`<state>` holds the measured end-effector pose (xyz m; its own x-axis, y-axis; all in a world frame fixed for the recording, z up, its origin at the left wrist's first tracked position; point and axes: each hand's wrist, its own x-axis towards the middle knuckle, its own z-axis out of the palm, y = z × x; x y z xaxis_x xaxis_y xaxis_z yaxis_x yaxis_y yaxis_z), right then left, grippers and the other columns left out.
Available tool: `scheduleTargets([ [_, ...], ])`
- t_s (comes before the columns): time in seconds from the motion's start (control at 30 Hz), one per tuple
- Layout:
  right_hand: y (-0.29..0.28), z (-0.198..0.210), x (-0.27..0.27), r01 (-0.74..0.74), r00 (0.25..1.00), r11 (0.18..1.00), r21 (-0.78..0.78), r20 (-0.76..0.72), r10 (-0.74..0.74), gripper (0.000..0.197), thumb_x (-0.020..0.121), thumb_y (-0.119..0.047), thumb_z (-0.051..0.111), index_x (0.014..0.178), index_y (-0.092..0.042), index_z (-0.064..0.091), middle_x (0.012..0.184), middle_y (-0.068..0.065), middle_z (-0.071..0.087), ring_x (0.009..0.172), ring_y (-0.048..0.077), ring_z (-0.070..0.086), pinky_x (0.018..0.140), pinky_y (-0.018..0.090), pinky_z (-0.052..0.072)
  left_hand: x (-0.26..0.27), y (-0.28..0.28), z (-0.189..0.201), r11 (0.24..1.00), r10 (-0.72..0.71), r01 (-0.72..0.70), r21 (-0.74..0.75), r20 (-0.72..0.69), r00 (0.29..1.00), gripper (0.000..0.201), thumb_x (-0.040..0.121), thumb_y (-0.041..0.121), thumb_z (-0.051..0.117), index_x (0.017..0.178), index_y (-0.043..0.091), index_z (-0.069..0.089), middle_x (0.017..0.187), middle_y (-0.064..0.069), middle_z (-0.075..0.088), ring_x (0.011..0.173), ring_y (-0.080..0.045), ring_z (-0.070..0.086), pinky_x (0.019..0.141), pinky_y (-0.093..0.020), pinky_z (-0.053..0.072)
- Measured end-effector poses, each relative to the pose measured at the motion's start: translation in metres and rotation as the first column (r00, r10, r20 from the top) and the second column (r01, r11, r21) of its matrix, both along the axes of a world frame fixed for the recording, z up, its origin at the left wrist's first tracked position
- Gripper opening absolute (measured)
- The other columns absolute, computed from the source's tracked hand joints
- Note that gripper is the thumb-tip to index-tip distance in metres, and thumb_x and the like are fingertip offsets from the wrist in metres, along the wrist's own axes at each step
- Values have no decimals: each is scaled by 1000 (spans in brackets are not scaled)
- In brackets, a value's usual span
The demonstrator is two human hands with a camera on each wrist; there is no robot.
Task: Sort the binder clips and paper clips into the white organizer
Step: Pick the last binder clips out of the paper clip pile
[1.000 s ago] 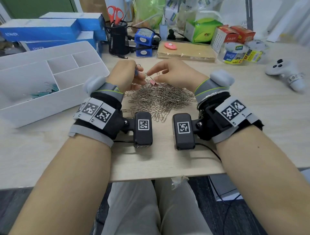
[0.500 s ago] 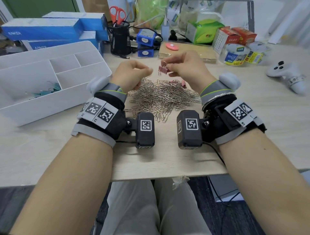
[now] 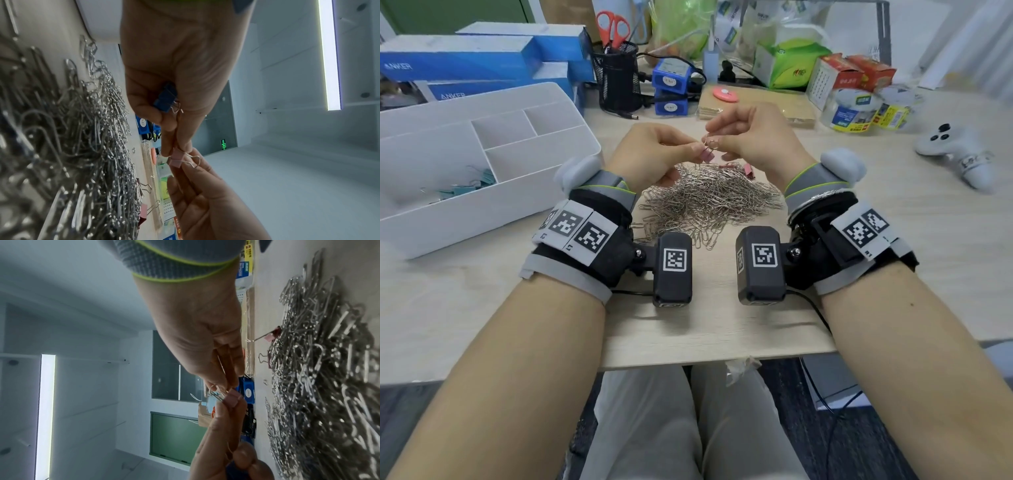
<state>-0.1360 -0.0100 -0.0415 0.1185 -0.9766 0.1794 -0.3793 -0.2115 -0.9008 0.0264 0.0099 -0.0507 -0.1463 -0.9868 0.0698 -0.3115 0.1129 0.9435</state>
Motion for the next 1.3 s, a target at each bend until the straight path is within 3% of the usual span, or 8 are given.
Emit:
scheduleTargets([
  [0.33,0,-1,-28,206,955,969,138,-245,-168,24,83,-9,67,107,-8,70,95,3,61,90,11,52,75,18,37,0,-4,-2,997,67,-66,28,-11,998,19,92,19,57,75,20,66,85,8,72,34,-2,43,40,-15,42],
  [0.5,0,-4,-25,198,913,956,216,-395,-100,23,84,-12,68,106,-7,70,79,7,59,63,14,48,48,16,37,0,-5,-2,992,103,-101,77,-21,994,8,89,18,60,83,18,65,80,4,69,31,-2,41,40,-14,36],
  [0.63,-3,-8,-27,212,911,950,230,-397,-107,13,84,-3,65,95,-7,71,61,1,53,52,11,44,42,11,40,2,-5,-2,991,107,-106,84,-1,994,8,89,18,62,96,18,66,78,5,68,31,0,42,37,-12,34],
  [0.73,-10,-12,-30,242,936,942,231,-311,-164,11,82,2,65,83,-5,73,64,3,57,67,18,58,66,27,58,2,-5,-2,990,105,-106,89,13,994,12,88,18,63,99,17,66,82,4,69,32,2,46,36,-11,36],
  [0.8,-14,-14,-32,272,934,945,179,-285,-215,20,81,0,67,68,-15,68,64,-1,58,65,15,59,59,23,57,2,-4,-2,991,100,-101,92,8,995,8,88,17,63,96,17,65,81,4,69,34,2,48,36,-11,36],
  [0.87,-15,-14,-32,282,928,953,109,-282,-242,16,81,-5,68,72,-18,67,63,-4,58,55,6,53,40,13,42,2,-4,-3,991,97,-97,95,0,995,3,89,17,63,91,19,64,80,5,68,36,3,51,36,-11,35],
  [0.93,-15,-14,-34,288,927,956,56,-268,-263,13,80,-5,69,74,-17,67,61,-3,58,52,4,51,40,13,36,2,-4,-3,991,97,-96,98,-2,995,7,89,17,62,95,17,65,81,4,68,38,4,53,36,-11,34],
  [1.3,-18,-16,-28,227,971,973,33,-78,-224,31,81,12,45,86,-12,63,65,7,59,45,10,56,40,21,47,1,-2,-1,990,100,-97,106,-20,995,8,86,18,66,81,23,63,78,5,67,42,2,54,40,-13,36],
])
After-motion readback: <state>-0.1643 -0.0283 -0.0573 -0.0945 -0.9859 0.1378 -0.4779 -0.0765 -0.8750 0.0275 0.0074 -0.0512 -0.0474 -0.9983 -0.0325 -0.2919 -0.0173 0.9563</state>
